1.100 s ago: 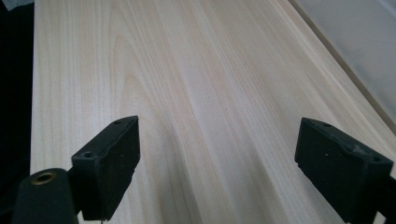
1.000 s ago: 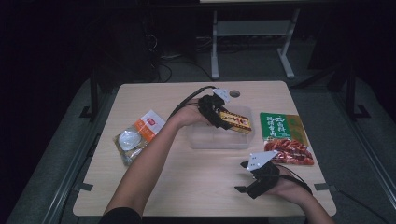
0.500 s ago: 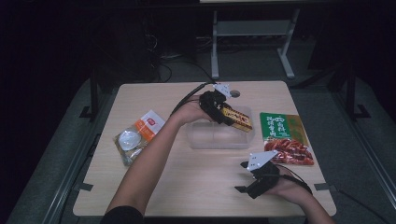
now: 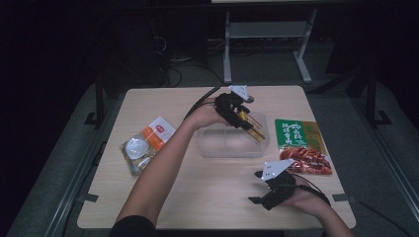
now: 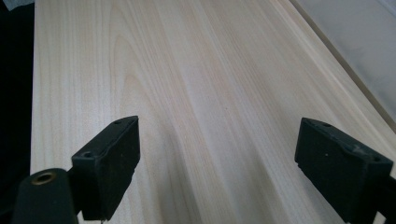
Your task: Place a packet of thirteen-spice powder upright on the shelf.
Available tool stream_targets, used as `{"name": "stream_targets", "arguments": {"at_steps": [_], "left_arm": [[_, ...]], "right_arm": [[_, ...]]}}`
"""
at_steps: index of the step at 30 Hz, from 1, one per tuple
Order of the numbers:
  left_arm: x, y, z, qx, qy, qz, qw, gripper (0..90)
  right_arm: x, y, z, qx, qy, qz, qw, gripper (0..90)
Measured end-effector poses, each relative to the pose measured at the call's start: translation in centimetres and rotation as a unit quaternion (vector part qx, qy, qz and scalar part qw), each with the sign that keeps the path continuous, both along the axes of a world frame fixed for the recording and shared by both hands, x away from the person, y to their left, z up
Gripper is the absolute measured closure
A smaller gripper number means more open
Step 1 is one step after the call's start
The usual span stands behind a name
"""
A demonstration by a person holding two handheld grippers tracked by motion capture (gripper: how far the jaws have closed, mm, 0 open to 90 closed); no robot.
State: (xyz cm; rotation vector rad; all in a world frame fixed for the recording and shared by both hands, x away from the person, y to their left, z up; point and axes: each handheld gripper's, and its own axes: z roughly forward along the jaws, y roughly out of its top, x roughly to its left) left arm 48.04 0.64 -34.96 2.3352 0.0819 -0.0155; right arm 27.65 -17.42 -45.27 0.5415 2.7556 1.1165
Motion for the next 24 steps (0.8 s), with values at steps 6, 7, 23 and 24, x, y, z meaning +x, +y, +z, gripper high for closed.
{"name": "stream_targets", "arguments": {"at_steps": [6, 7, 23, 24], "left_arm": [[0.0, -0.6, 0.1, -0.002, -0.001, -0.005, 1.0, 31.1], [0.0, -0.7, 0.1, -0.002, -0.002, -0.007, 1.0, 31.1], [0.5, -2.5, -0.5, -0.006, 0.007, -0.015, 0.9998, 31.1], [0.5, -2.6, -0.5, -0.005, 0.006, -0.016, 0.9998, 31.1]], "right_arm": [[0.0, 0.0, 0.0, 0.0, 0.0, 0.001, 1.0, 13.8], [0.0, 0.0, 0.0, 0.0, 0.0, 0.001, 1.0, 13.8], [0.0, 0.0, 0.0, 0.0, 0.001, 0.001, 1.0, 13.8], [0.0, 0.0, 0.0, 0.001, 0.001, 0.001, 1.0, 13.8]]}}
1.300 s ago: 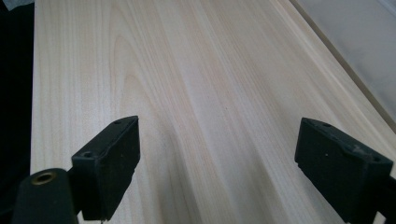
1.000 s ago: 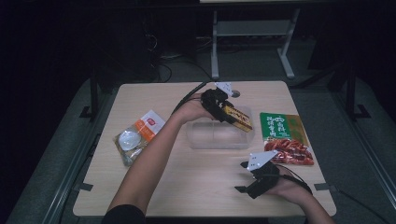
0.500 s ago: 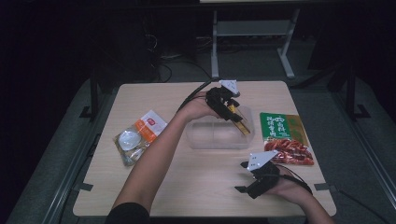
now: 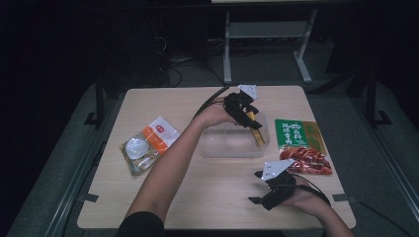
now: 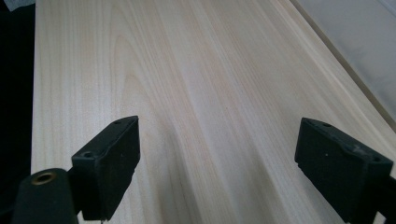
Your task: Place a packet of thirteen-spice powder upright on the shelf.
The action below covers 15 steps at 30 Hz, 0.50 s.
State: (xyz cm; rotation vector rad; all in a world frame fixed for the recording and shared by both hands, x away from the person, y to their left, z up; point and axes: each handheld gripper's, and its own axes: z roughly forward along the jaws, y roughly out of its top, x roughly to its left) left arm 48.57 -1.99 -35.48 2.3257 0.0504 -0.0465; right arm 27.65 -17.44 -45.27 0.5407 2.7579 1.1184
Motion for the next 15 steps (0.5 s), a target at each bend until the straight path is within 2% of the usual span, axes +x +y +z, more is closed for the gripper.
{"name": "stream_targets", "arguments": {"at_steps": [15], "left_arm": [[0.4, -2.0, -1.5, 0.009, 0.016, -0.009, 0.9998, 31.1]], "right_arm": [[0.0, 0.0, 0.0, 0.001, 0.0, 0.0, 1.0, 13.8]]}}
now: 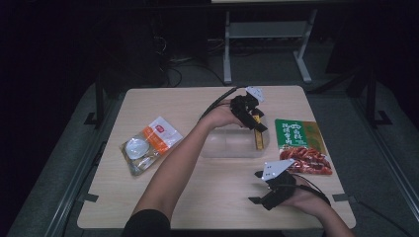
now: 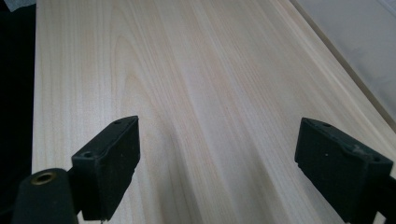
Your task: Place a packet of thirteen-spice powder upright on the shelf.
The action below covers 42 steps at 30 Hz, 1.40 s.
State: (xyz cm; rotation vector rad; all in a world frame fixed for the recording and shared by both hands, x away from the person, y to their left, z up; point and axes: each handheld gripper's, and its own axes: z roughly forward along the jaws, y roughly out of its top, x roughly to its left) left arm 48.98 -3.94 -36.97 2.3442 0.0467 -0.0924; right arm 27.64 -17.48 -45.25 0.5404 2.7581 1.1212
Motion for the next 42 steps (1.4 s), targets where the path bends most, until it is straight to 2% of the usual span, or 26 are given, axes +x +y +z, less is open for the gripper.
{"name": "stream_targets", "arguments": {"at_steps": [3, 4, 8, 20, 25, 33, 36, 39, 41, 42], "left_arm": [[0.1, -0.2, -0.4, 0.001, 0.003, 0.0, 1.0, 31.1], [0.1, -0.3, -0.5, -0.002, 0.008, 0.0, 1.0, 30.9], [0.2, -0.4, -0.4, -0.012, 0.008, 0.002, 0.9999, 30.3], [-0.3, 0.3, 1.1, -0.021, -0.002, 0.004, 0.9998, 25.9], [-0.5, 1.3, 1.9, -0.034, -0.004, 0.009, 0.9994, 25.8], [-1.0, 3.7, 2.5, -0.036, -0.012, 0.013, 0.9992, 27.2], [-1.1, 4.7, 2.4, -0.036, -0.007, 0.013, 0.9992, 37.9], [-1.3, 5.5, 2.1, -0.036, -0.009, 0.018, 0.9992, 58.1], [-1.3, 5.7, 1.6, -0.017, -0.006, 0.019, 0.9997, 77.1], [-1.3, 5.6, 1.3, -0.012, 0.0, 0.018, 0.9998, 82.0]], "right_arm": [[0.0, 0.0, 0.0, 0.001, 0.0, 0.0, 1.0, 13.8], [0.0, 0.0, 0.0, 0.0, 0.004, -0.002, 1.0, 13.8], [0.0, -0.1, -0.1, -0.002, 0.002, -0.002, 1.0, 13.8], [0.0, 0.0, -0.2, -0.006, 0.0, 0.001, 1.0, 13.8], [0.0, 0.0, -0.2, -0.007, 0.0, 0.001, 1.0, 13.8], [0.0, 0.1, -0.3, -0.009, 0.003, -0.001, 1.0, 13.8], [0.1, 0.0, -0.3, -0.014, -0.002, 0.003, 0.9999, 13.8], [0.1, 0.1, -0.4, -0.015, -0.001, 0.003, 0.9999, 13.8], [0.1, 0.1, -0.4, -0.017, -0.001, 0.003, 0.9999, 13.8], [0.1, 0.1, -0.4, -0.014, 0.005, 0.0, 0.9999, 13.8]]}}
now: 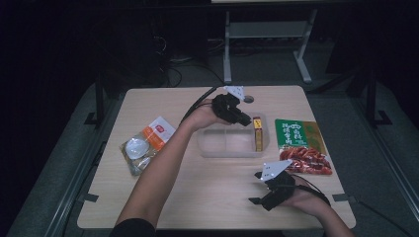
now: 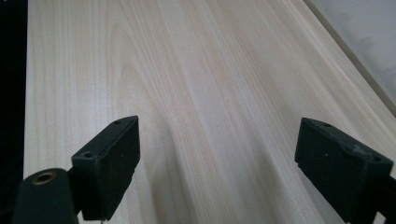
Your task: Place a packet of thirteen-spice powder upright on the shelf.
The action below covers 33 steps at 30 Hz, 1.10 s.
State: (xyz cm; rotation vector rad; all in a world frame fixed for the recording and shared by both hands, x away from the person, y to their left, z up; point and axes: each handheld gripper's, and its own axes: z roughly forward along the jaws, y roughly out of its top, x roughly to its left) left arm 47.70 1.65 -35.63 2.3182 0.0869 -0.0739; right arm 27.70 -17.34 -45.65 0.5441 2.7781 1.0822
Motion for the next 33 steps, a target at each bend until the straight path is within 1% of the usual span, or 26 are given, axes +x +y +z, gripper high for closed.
{"name": "stream_targets", "arguments": {"at_steps": [1, 2, 3, 6, 8, 10, 12, 14, 18, 20, 22, 25, 31, 33], "left_arm": [[0.0, -0.1, -0.3, 0.004, 0.004, -0.002, 1.0, 86.4], [-0.1, -0.3, -0.5, 0.006, 0.006, -0.002, 1.0, 89.1], [-0.1, -0.6, -0.7, 0.012, 0.002, -0.003, 0.9999, 89.1], [-0.2, -1.4, -1.2, 0.008, -0.002, 0.0, 1.0, 89.1], [-0.3, -1.9, -1.3, 0.001, -0.001, 0.002, 1.0, 89.1], [-0.3, -2.3, -1.4, -0.002, 0.001, 0.001, 1.0, 89.1], [-0.3, -2.9, -1.5, -0.001, 0.0, -0.001, 1.0, 89.2], [-0.4, -3.3, -1.5, 0.0, 0.003, -0.001, 1.0, 89.5], [-0.5, -3.8, -1.7, 0.002, 0.002, -0.002, 1.0, 89.5], [-0.4, -3.7, -1.8, 0.005, 0.003, 0.001, 1.0, 89.5], [-0.4, -3.5, -1.8, 0.007, 0.003, 0.003, 1.0, 89.5], [-0.5, -3.1, -1.7, 0.009, 0.004, 0.006, 0.9999, 89.5], [-0.7, -1.9, -1.8, 0.013, 0.006, 0.011, 0.9998, 89.5], [-0.9, -1.5, -1.8, 0.014, 0.008, 0.018, 0.9997, 89.5]], "right_arm": [[0.1, 0.0, 0.0, -0.003, -0.005, 0.003, 1.0, 13.8], [0.1, 0.0, 0.0, -0.003, -0.005, 0.003, 1.0, 13.8], [0.1, 0.0, 0.0, -0.004, -0.006, 0.005, 1.0, 13.8], [0.1, -0.1, 0.0, -0.003, -0.005, 0.003, 1.0, 13.8], [0.1, -0.1, 0.0, -0.003, -0.005, 0.003, 1.0, 13.8], [0.0, 0.0, 0.0, 0.001, 0.0, 0.0, 1.0, 13.8], [0.0, 0.0, 0.0, 0.001, 0.0, 0.0, 1.0, 13.8], [0.1, -0.1, 0.0, -0.002, -0.007, 0.005, 1.0, 13.8], [0.0, -0.1, 0.0, 0.001, -0.001, 0.001, 1.0, 13.9], [0.0, -0.1, 0.0, -0.001, -0.006, 0.003, 1.0, 13.9], [0.0, -0.1, 0.0, 0.001, -0.002, 0.001, 1.0, 13.8], [0.1, -0.1, 0.0, -0.003, -0.007, 0.005, 1.0, 13.8], [0.1, 0.0, -0.1, -0.003, -0.006, 0.006, 1.0, 13.8], [0.1, 0.0, -0.1, -0.004, -0.006, 0.006, 1.0, 13.8]]}}
